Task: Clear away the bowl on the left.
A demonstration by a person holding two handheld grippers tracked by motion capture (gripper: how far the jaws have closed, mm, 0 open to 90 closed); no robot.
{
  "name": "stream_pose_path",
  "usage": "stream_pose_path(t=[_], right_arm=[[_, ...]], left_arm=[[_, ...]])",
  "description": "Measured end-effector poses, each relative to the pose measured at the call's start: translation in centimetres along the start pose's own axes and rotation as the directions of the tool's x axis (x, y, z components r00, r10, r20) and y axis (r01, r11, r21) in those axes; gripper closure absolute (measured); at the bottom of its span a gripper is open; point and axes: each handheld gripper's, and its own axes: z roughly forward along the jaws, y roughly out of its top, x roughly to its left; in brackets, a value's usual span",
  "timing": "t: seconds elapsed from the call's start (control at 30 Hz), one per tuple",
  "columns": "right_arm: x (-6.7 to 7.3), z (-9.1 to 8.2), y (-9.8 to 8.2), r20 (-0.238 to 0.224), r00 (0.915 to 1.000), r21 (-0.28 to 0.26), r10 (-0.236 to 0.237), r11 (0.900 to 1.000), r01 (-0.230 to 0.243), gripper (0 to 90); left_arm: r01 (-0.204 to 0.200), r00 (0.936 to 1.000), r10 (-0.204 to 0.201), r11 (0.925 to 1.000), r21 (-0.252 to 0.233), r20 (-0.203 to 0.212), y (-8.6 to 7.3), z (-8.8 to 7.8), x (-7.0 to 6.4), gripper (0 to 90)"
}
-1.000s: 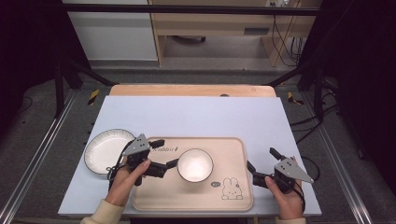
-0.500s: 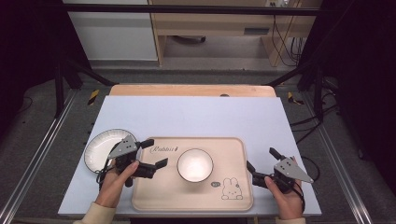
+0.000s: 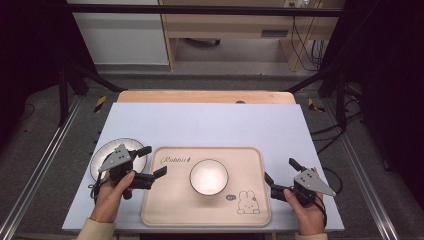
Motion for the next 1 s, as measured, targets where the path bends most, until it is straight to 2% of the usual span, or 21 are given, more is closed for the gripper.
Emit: stream_pose_path(t=[0.1,0.6,1.0], right_arm=[[0.0,0.0,0.0,0.001,1.0,0.0,0.0,1.0,0.0,4.1],[0.0,0.0,0.0,0.004,1.0,-0.005,-0.001,1.0,0.001,4.0],[-0.1,0.0,0.0,0.004,1.0,-0.013,-0.008,1.0,0.008,4.0]], left_arm=[[-0.017,0.9997,0.016,0.9998,-0.006,-0.016,0.1,-0.7,0.4,4.4],[0.01,0.9991,-0.012,0.998,-0.062,-0.042,-0.6,-3.9,2.2,4.3],[0.004,0.998,-0.005,0.9997,-0.023,-0.063,-2.7,-4.7,3.0,4.7]])
